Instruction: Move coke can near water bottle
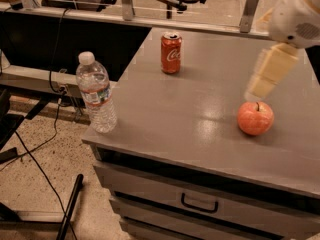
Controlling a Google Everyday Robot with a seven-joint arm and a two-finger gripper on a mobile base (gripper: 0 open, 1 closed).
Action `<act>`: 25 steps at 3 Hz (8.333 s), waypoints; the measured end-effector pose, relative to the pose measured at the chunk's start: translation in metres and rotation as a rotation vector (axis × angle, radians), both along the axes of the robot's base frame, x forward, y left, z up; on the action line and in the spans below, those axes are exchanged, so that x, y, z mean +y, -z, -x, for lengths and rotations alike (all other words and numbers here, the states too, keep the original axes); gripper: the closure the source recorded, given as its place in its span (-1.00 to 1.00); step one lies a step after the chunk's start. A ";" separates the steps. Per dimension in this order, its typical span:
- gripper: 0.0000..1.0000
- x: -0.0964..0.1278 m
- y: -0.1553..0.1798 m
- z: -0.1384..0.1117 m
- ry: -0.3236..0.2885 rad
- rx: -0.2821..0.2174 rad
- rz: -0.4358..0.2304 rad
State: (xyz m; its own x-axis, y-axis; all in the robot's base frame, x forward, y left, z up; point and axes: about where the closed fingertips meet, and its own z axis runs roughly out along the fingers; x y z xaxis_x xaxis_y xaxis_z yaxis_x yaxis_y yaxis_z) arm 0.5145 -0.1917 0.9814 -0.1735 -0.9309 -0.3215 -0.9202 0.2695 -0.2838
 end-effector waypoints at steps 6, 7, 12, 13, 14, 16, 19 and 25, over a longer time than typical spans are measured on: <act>-1.00 0.106 0.050 -0.197 0.138 -0.092 -0.378; -1.00 0.116 0.056 -0.206 0.120 -0.100 -0.421; -0.74 0.163 0.088 -0.211 0.038 -0.009 -0.530; -0.28 0.165 0.090 -0.211 0.035 -0.005 -0.530; 0.34 0.169 0.091 -0.210 0.023 0.016 -0.537; 1.00 0.170 0.061 -0.167 0.003 0.074 -0.555; 1.00 0.173 0.045 -0.064 -0.012 0.052 -0.545; 1.00 0.193 0.083 -0.024 -0.122 -0.005 -0.629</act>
Offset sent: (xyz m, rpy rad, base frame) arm 0.1601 0.0949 -0.0014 0.3721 -0.0912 -0.0347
